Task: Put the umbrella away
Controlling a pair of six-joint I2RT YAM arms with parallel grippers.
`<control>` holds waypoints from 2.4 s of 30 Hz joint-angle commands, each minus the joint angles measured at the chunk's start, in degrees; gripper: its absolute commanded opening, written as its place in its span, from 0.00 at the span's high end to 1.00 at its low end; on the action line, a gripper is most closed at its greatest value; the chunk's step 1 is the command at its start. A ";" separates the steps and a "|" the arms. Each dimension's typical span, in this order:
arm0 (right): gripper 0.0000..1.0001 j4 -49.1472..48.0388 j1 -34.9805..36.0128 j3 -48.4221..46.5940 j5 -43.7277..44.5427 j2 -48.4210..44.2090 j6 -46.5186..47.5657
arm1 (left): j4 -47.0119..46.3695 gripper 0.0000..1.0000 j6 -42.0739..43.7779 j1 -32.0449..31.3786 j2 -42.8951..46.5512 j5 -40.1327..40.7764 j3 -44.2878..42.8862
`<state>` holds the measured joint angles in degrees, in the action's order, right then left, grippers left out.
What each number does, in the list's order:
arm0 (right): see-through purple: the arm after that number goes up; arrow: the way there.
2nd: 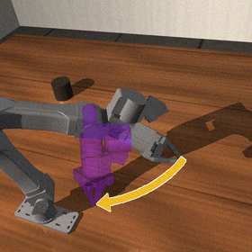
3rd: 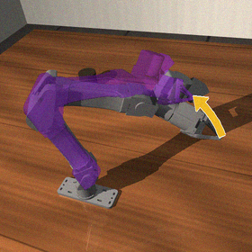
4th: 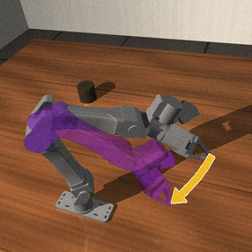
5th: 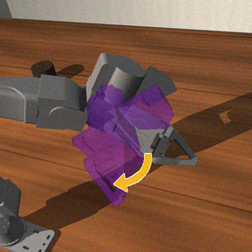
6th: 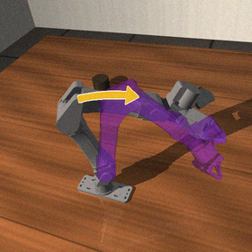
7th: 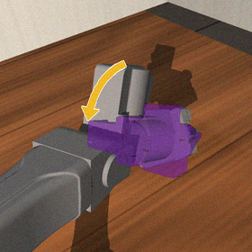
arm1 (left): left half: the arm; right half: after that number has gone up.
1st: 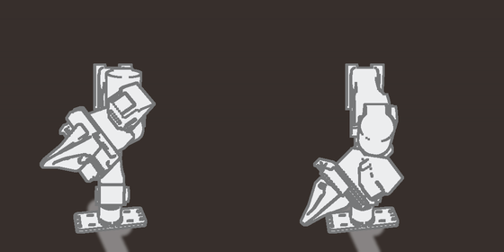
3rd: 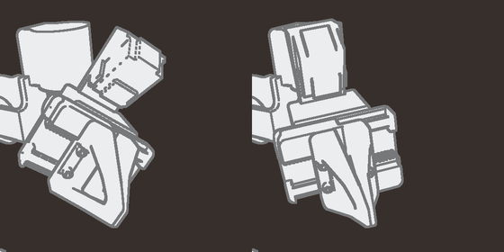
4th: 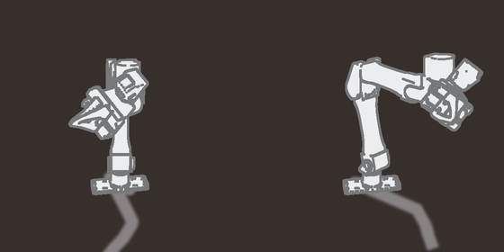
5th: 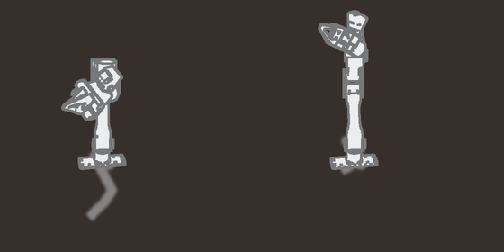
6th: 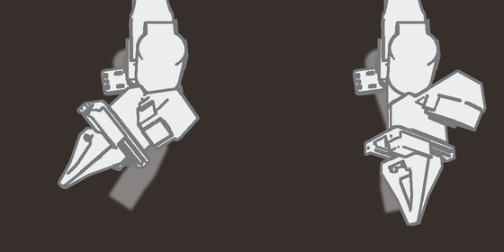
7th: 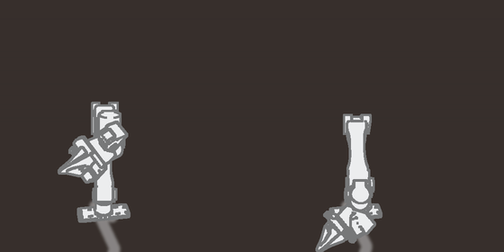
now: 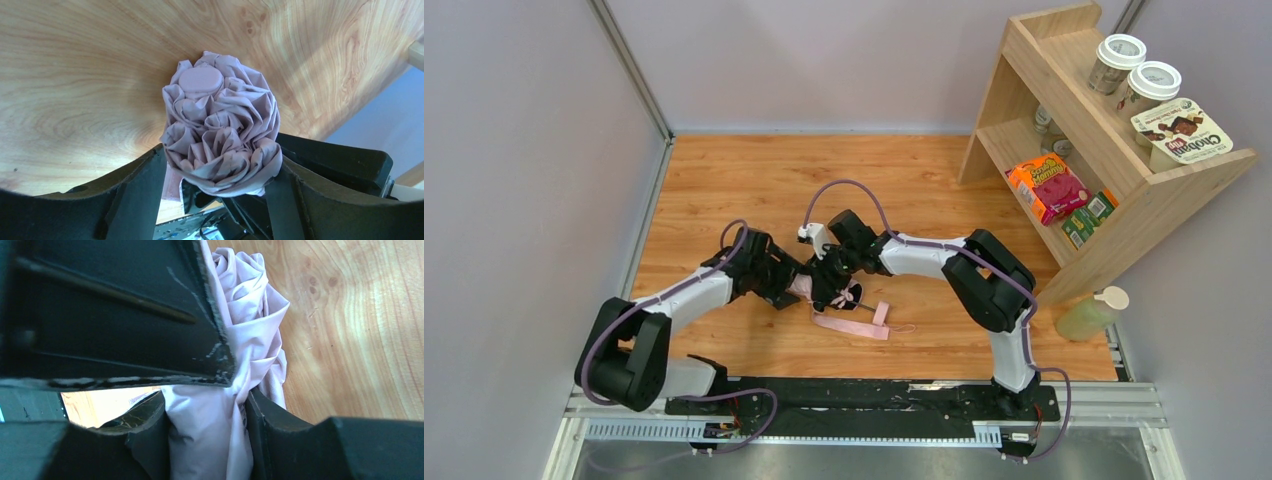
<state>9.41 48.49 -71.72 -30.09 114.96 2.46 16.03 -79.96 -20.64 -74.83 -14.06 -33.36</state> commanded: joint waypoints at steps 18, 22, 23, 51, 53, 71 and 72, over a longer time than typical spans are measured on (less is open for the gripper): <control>0.42 18.71 11.62 -2.72 42.45 -3.86 1.75 | 3.02 1.00 -0.63 -0.80 -11.13 -0.70 4.54; 0.32 16.53 16.45 -0.09 50.46 -3.60 3.78 | 6.02 1.00 -1.60 -0.63 -11.31 -1.58 2.52; 0.31 15.56 17.42 0.87 51.35 -3.60 4.22 | 6.72 1.00 -1.51 -0.54 -11.39 -1.58 1.47; 1.00 3.78 4.34 14.24 8.83 2.55 -8.52 | -9.61 0.24 10.97 0.34 2.92 2.11 4.44; 1.00 2.99 3.11 13.98 4.62 2.29 -9.05 | -9.97 0.24 11.06 0.34 2.76 1.24 4.45; 1.00 11.59 -3.75 1.32 -15.54 7.83 -9.32 | 0.41 0.38 14.31 -3.52 -8.92 8.88 2.95; 1.00 11.86 -3.75 1.41 -14.75 7.48 -9.31 | 0.23 0.44 14.22 -3.53 -9.80 8.88 3.65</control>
<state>8.86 43.99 -72.05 -46.44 118.69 -8.21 9.17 -71.07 -22.41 -79.29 -10.41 -32.77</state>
